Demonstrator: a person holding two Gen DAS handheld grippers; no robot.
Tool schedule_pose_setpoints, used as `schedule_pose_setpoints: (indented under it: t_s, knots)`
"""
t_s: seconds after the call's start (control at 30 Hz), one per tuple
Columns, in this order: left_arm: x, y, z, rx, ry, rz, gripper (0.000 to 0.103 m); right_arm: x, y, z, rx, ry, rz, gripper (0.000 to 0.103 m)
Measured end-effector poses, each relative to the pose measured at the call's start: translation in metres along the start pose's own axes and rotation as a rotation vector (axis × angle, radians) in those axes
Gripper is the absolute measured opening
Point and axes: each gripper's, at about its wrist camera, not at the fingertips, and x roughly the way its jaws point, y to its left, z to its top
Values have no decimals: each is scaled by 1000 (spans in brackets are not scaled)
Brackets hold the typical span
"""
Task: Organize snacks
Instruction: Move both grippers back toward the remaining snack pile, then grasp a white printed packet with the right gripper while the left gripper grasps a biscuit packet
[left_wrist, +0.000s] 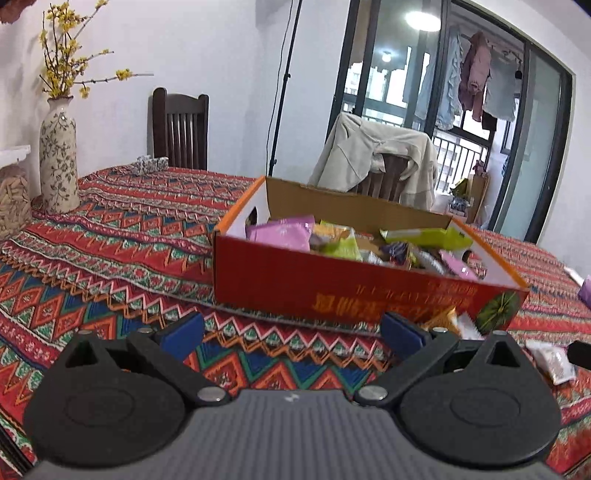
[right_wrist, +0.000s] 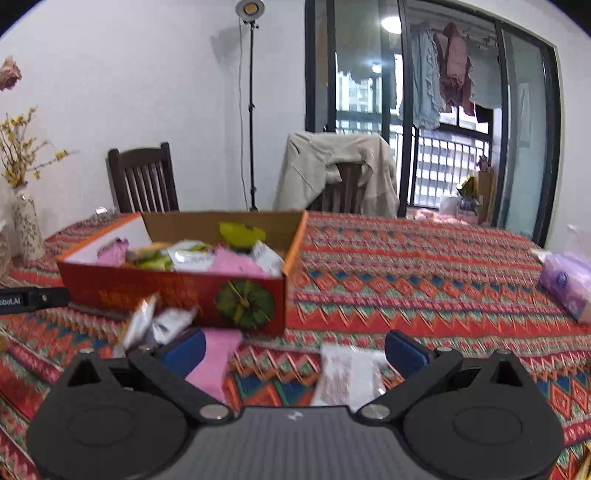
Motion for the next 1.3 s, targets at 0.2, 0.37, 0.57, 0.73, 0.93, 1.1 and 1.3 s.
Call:
schedule_pose_setpoints:
  t_s: [0.2, 0.37, 0.57, 0.73, 0.93, 1.1, 1.3]
  knots:
    - [4, 3, -3, -19, 20, -29, 103, 1, -15, -13, 9, 61, -29, 103]
    - [6, 7, -1, -41, 31, -40, 103, 9, -17, -14, -14, 106, -28, 103]
    - [5, 8, -2, -49, 30, -47, 103, 29, -13, -13, -26, 163, -16, 103]
    - [8, 11, -1, -69, 48, -52, 103, 47, -8, -9, -38, 203, -48, 103]
    - [9, 12, -2, -73, 60, -57, 103, 70, -28, -3, 49, 262, -111, 101]
    - [10, 12, -2, -77, 65, -49, 103, 76, -33, -5, 85, 254, -103, 94]
    - [12, 12, -2, -80, 70, -37, 103, 70, -25, -6, 78, 210, -107, 54]
